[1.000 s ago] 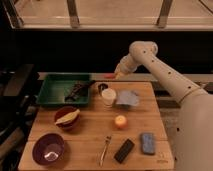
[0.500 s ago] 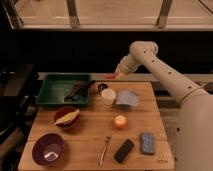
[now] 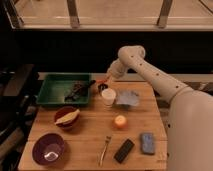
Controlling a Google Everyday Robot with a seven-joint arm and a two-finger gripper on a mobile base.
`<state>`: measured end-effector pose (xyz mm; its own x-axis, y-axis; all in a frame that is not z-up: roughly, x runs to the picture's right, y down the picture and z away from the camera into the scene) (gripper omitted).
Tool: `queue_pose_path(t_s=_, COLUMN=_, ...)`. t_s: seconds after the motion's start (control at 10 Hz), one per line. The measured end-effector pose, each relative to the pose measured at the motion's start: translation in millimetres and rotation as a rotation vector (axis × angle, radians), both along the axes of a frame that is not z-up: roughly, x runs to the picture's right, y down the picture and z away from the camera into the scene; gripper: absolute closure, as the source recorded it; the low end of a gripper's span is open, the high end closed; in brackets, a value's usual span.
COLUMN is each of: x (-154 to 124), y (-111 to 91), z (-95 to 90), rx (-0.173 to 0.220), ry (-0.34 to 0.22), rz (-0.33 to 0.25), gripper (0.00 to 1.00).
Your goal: Place pepper in metal cup
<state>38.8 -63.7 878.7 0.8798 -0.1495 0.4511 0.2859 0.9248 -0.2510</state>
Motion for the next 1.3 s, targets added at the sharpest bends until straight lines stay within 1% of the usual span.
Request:
queue_pose_path(t_s=0.2, x=-0.4, y=4.5, z=4.8, rx=0.001, ry=0.009, rz=-0.049, gripper=1.00)
queue_pose_path(t_s=0.4, x=1.5, y=6.9, z=10.3, rx=0.000, ry=0.036, rz=-0.077, gripper=1.00)
queue_pose_path(t_s=0.7, x=14.5, y=8.6, z=16.8, rx=-0.005, ry=0.077, rz=-0.083, gripper=1.00)
queue_pose_path(t_s=1.0, x=23.8, y=9.1, z=23.1, rx=0.002, ry=0.109, rz=-0.083, gripper=1.00)
queue_pose_path(t_s=1.3, x=24.1, y=7.3, z=29.7, rx=0.005, ry=0.120, rz=-0.084, gripper=1.00)
